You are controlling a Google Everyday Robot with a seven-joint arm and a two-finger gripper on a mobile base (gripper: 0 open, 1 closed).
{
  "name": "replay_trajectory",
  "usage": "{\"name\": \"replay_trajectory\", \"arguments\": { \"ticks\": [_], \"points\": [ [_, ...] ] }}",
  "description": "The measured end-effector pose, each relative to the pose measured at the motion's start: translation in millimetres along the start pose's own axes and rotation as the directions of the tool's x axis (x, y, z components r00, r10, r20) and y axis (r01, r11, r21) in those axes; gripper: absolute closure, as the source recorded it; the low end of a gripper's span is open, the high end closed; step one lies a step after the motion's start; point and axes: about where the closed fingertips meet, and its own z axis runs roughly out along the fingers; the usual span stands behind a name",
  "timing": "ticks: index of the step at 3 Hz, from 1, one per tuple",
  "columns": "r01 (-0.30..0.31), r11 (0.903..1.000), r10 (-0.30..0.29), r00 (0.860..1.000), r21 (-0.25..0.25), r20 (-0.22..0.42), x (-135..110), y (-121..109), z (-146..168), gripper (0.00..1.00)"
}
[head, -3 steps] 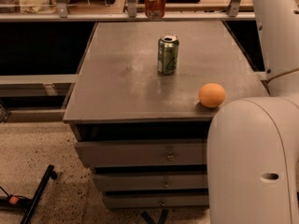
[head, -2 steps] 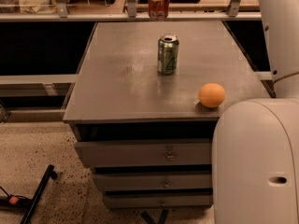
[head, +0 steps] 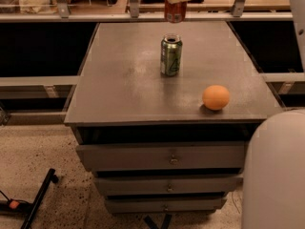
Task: Move coke can near orange
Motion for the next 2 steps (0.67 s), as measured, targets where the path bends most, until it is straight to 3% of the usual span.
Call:
{"name": "replay_trajectory", "arguments": {
  "ticks": [2],
  "points": [
    [-0.031,0.9994,0.031,0.999,0.013,-0.034,20.6,8.2,-39.8,1.0]
  ]
}}
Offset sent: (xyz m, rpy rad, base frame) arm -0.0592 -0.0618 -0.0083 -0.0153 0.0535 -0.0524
